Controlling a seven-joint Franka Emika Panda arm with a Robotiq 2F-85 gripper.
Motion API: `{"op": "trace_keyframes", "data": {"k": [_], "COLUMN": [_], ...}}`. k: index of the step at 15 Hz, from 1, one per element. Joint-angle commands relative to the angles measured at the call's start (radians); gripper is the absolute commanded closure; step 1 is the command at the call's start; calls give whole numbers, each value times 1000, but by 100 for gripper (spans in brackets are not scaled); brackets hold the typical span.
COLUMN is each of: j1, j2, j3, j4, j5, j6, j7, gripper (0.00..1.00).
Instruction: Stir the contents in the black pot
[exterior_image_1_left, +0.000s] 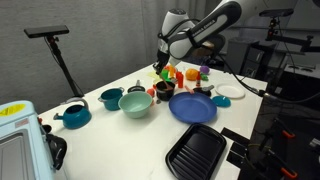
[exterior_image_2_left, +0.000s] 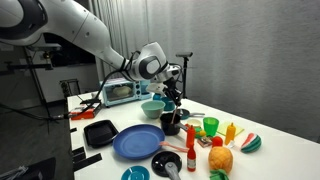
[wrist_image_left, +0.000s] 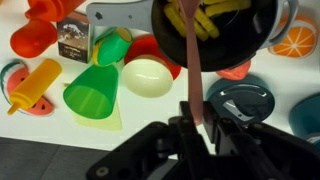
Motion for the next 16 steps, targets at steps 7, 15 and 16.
{"op": "trace_keyframes", "data": {"k": [7, 15, 16], "j1": [17, 51, 57], "j2": [-126, -35, -23], "j3": [-7, -54, -68], "j4": [-171, -35, -12], "j5": [-19, -26, -29], "j6": [35, 25, 23], "j7": [63, 216, 239], "gripper": [96, 96, 96]}}
